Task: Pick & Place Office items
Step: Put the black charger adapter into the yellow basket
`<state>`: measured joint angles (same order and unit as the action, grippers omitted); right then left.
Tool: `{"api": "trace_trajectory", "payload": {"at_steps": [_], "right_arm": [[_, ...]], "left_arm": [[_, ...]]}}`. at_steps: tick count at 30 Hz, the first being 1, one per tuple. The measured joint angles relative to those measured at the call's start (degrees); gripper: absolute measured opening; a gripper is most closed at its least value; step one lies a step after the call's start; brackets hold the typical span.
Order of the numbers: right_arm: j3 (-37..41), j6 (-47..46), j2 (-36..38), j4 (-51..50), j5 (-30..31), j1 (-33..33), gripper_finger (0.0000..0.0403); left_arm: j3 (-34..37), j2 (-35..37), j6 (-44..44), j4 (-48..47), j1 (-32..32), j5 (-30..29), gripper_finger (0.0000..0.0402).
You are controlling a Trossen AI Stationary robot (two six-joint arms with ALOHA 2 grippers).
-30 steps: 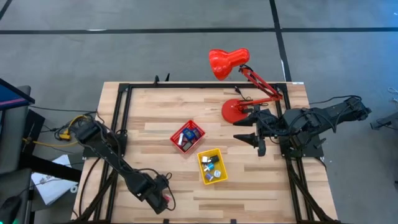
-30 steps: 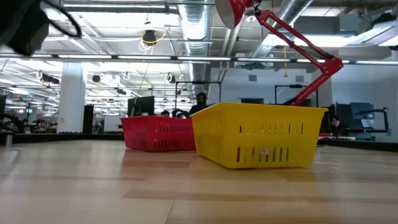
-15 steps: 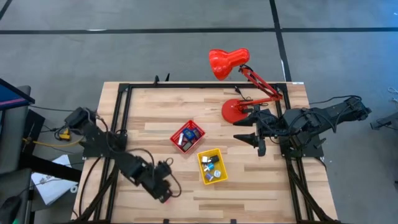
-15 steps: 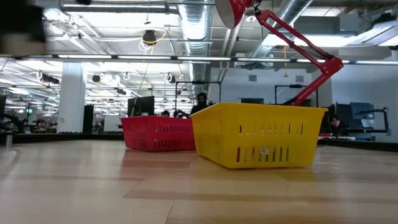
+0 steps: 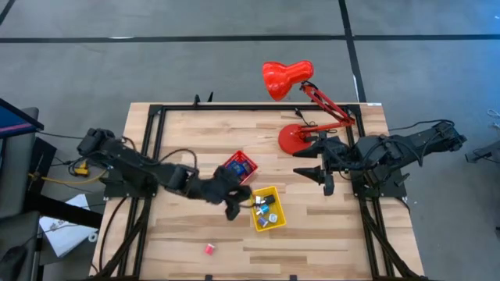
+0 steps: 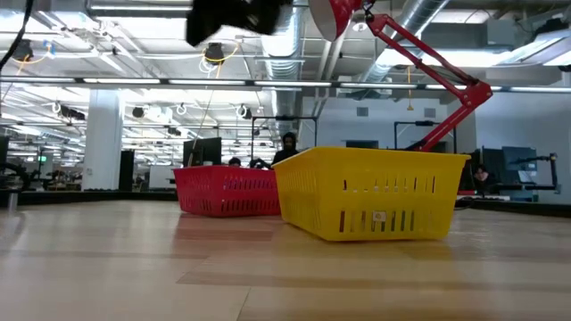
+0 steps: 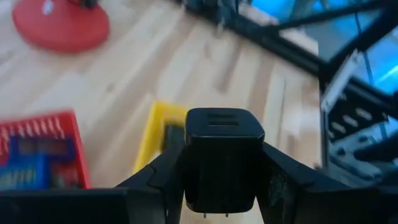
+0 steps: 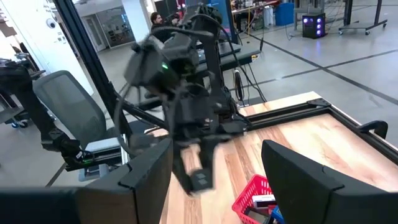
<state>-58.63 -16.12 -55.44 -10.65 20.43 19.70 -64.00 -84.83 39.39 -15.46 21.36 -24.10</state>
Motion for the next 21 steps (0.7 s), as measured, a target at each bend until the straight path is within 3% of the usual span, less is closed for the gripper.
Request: {"api": "trace_trajectory", "payload": {"at_steps": [7, 21], "right_arm": [[0.02, 0.00, 0.00, 0.51, 0.00, 0.00, 0.0240], [0.02, -0.42, 0.00, 0.48, 0.48, -0.66, 0.0240]], "left_arm": [[0.01, -6.29, -7.58, 9.72, -4.99, 3.65, 0.0140], [0.04, -19.62, -6.35, 15.83, -5.36, 11.63, 0.0140]]}}
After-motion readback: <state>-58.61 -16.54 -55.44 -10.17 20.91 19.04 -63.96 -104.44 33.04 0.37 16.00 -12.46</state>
